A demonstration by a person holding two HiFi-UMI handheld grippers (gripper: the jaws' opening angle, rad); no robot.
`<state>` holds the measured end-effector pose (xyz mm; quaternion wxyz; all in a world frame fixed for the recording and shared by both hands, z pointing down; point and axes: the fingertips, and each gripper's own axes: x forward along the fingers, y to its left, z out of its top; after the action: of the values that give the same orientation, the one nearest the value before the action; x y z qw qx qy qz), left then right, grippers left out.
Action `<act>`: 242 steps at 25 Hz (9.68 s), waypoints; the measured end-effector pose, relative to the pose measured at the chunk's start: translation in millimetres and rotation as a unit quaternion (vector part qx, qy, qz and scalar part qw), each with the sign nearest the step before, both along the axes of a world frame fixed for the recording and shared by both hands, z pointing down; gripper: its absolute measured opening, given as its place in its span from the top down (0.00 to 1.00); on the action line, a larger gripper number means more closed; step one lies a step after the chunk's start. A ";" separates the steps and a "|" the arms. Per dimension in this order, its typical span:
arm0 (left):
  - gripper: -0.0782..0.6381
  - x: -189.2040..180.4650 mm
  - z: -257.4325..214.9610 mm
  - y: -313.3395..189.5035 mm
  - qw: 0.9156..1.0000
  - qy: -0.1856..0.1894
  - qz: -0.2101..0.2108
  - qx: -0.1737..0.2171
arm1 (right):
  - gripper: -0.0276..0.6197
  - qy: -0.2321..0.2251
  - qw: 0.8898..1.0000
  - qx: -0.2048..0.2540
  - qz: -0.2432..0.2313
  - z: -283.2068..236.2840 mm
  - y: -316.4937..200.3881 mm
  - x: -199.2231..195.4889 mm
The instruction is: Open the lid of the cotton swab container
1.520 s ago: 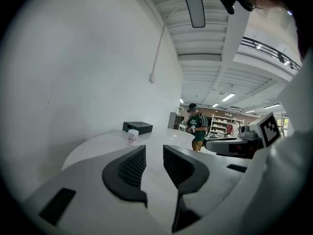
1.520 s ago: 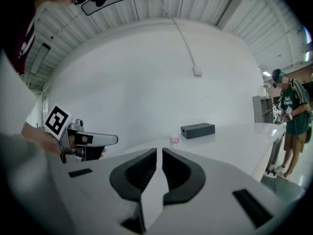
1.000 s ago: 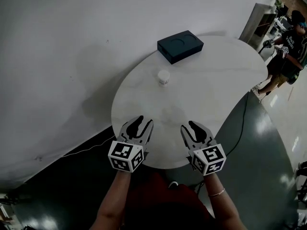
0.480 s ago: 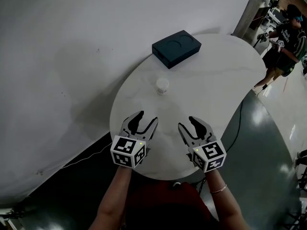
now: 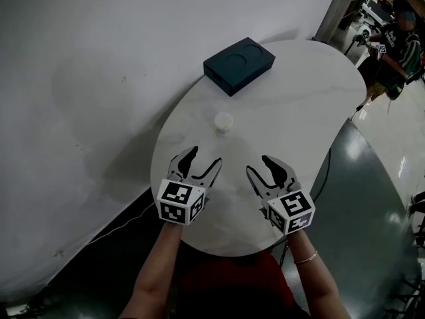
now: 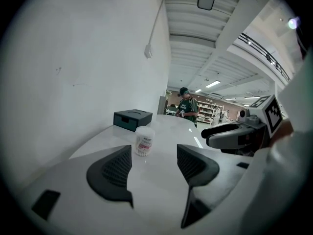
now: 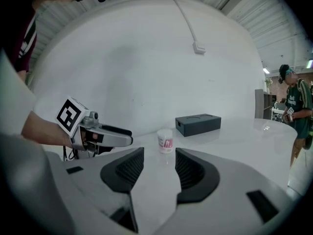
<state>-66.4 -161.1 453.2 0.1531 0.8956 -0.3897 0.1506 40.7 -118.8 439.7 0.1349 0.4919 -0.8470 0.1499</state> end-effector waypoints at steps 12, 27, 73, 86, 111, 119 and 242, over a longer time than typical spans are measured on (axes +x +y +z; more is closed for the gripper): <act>0.49 22.2 20.6 -39.3 0.999 -0.042 0.020 0.001 | 0.66 0.002 1.000 -0.009 -0.006 10.0 -29.3 3.2; 0.48 45.4 48.0 -79.5 0.995 -0.098 0.031 0.006 | 0.66 0.008 0.999 -0.017 -0.039 18.2 -56.9 8.0; 0.51 61.4 26.0 -61.8 0.989 -0.118 0.091 0.009 | 0.66 0.006 0.997 0.003 -0.081 -4.7 -47.5 0.3; 0.51 55.7 -2.7 -3.5 0.987 -0.105 0.118 0.009 | 0.66 0.009 0.988 0.040 -0.150 -41.7 -10.8 -11.6; 0.51 75.5 -24.6 76.8 0.970 -0.107 0.217 0.006 | 0.59 0.053 0.949 0.055 -0.305 -61.8 46.8 -42.1; 0.51 80.2 -24.7 87.7 0.962 -0.123 0.243 0.010 | 0.59 0.117 0.930 0.054 -0.345 -57.3 54.5 -48.4; 0.54 53.4 23.8 -25.9 0.969 -0.134 0.206 -0.014 | 0.59 -0.095 0.980 -0.027 -0.171 -5.6 -21.2 -17.9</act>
<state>-13.0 -187.0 476.9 0.0778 0.9260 -0.2111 0.3031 22.7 -139.9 434.1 0.0904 0.3197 -0.9231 0.1938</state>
